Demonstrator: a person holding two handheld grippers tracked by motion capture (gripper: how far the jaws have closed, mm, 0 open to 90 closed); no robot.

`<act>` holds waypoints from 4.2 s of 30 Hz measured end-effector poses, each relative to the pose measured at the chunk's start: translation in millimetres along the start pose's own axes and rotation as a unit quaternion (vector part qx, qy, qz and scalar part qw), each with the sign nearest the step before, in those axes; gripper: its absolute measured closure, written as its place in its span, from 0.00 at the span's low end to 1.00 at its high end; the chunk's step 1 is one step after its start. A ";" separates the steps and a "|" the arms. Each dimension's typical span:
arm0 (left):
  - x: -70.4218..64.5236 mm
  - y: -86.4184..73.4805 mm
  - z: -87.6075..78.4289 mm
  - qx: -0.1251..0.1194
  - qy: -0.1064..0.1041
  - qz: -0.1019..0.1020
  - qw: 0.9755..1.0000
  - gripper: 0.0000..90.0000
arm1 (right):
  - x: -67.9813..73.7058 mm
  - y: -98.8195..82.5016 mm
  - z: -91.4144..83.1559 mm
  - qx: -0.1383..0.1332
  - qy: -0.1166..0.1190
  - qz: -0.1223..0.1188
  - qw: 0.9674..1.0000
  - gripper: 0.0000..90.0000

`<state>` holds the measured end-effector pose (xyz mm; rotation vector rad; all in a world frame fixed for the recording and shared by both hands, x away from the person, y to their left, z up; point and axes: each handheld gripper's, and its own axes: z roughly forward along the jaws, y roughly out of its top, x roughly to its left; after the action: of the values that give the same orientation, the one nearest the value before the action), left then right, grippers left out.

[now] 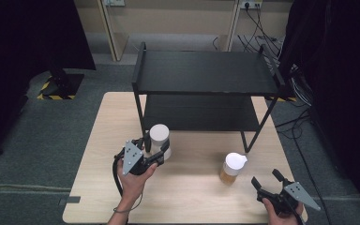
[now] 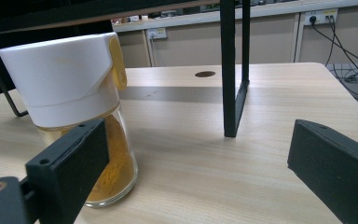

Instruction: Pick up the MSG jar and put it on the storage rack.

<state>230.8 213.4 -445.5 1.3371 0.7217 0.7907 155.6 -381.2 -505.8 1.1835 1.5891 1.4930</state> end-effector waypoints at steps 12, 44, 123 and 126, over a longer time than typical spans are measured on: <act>0.3 19.4 2.6 -0.014 0.000 0.004 1.000 0.37 | 0.0 0.0 0.0 0.000 0.000 0.000 1.000 0.06; 2.2 79.7 18.8 -0.034 0.005 0.017 0.999 0.37 | -0.1 0.7 0.5 0.002 0.000 -0.001 1.000 0.06; 7.4 174.7 50.2 -0.089 0.017 -0.004 0.996 0.37 | -1.8 1.9 0.7 0.005 0.002 0.004 1.000 0.07; 8.1 178.2 53.6 -0.086 0.018 -0.002 0.996 0.37 | -1.8 1.9 0.7 0.005 0.002 0.004 1.000 0.07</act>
<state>265.3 201.5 -262.8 1.1675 0.6687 0.8565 157.3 -382.7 -504.3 1.1948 1.5984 1.4959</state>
